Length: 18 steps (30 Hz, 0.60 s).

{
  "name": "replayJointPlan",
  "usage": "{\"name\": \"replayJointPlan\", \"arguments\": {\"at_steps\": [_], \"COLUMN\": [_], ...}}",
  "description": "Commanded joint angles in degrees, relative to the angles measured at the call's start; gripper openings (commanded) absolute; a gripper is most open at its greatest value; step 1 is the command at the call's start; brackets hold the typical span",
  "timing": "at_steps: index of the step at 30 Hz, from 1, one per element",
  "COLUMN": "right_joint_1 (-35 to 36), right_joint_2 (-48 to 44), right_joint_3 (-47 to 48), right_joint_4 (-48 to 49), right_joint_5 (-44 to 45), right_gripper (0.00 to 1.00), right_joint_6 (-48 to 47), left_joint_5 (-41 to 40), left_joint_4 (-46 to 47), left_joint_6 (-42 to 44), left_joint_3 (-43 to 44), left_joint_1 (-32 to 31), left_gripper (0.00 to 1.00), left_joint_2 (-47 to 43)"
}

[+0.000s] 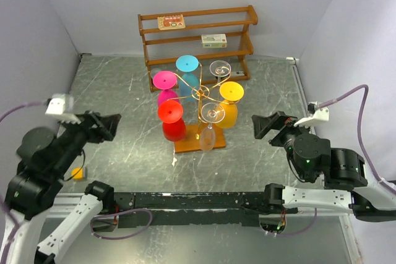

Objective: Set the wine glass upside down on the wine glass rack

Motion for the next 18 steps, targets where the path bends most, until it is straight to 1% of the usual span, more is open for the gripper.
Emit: {"name": "replayJointPlan", "arguments": {"at_steps": [1, 7, 18], "right_joint_1": [0.18, 0.13, 0.13], "right_joint_2": [0.22, 0.64, -0.42], "right_joint_3": [2.62, 3.50, 3.95], "right_joint_4": [-10.85, -10.95, -10.66], "right_joint_5": [6.14, 7.00, 6.84], "right_gripper": [1.00, 1.00, 1.00], "right_joint_6": [7.47, 6.66, 5.52], "left_joint_5": [-6.79, -9.07, -8.34], "left_joint_4": [-6.04, -10.46, -11.27], "left_joint_6": [2.23, 2.78, 2.79], "left_joint_3": [2.49, 5.98, 7.74], "left_joint_1": [0.38, 0.38, 0.38], "left_gripper": [0.87, 0.89, 0.89], "left_joint_2": [-6.10, -9.40, -9.75]}}
